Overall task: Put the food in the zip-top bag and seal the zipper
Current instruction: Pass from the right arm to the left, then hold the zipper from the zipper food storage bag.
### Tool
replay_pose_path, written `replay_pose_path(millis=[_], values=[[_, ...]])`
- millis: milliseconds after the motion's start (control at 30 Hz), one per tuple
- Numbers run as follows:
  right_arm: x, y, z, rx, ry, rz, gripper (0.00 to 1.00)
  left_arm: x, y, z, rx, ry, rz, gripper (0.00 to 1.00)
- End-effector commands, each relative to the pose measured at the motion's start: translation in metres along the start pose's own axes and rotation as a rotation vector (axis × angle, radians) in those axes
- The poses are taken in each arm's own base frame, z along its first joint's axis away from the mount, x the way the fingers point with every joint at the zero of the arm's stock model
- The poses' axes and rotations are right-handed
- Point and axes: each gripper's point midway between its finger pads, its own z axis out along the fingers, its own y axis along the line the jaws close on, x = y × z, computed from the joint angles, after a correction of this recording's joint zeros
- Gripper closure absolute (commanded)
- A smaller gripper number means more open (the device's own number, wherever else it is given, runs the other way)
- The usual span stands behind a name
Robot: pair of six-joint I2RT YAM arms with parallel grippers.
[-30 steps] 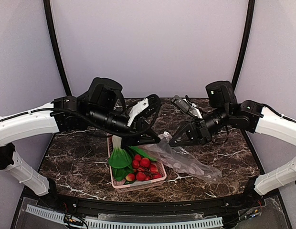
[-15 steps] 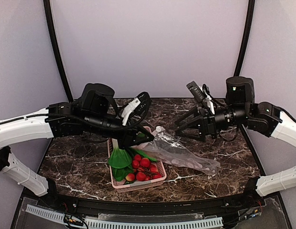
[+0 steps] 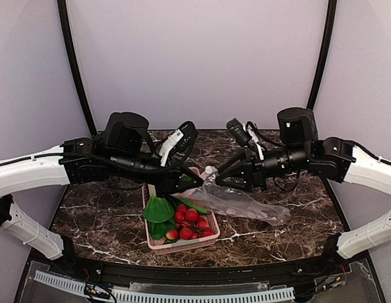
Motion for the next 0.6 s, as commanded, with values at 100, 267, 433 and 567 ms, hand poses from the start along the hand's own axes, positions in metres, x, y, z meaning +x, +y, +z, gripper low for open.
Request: replay_pose_path(millis=[100, 267, 433, 567], values=[[-0.0028, 0.0022, 0.0122, -0.034, -0.013, -0.014, 0.65, -0.0037, -0.0037, -0.0082, 0.013, -0.024, -0.001, 0.99], [-0.0047, 0.0024, 0.0154, -0.045, -0.025, -0.011, 0.72, -0.0024, -0.0036, -0.0075, 0.014, -0.020, -0.003, 0.99], [-0.0070, 0.0017, 0.0171, -0.046, -0.034, -0.013, 0.93, -0.0017, -0.0036, -0.0079, 0.014, -0.017, -0.003, 0.99], [-0.0060, 0.0004, 0.0168, -0.038, -0.033, -0.013, 1.00, -0.0026, -0.0038, -0.0094, 0.012, -0.020, -0.001, 0.99]])
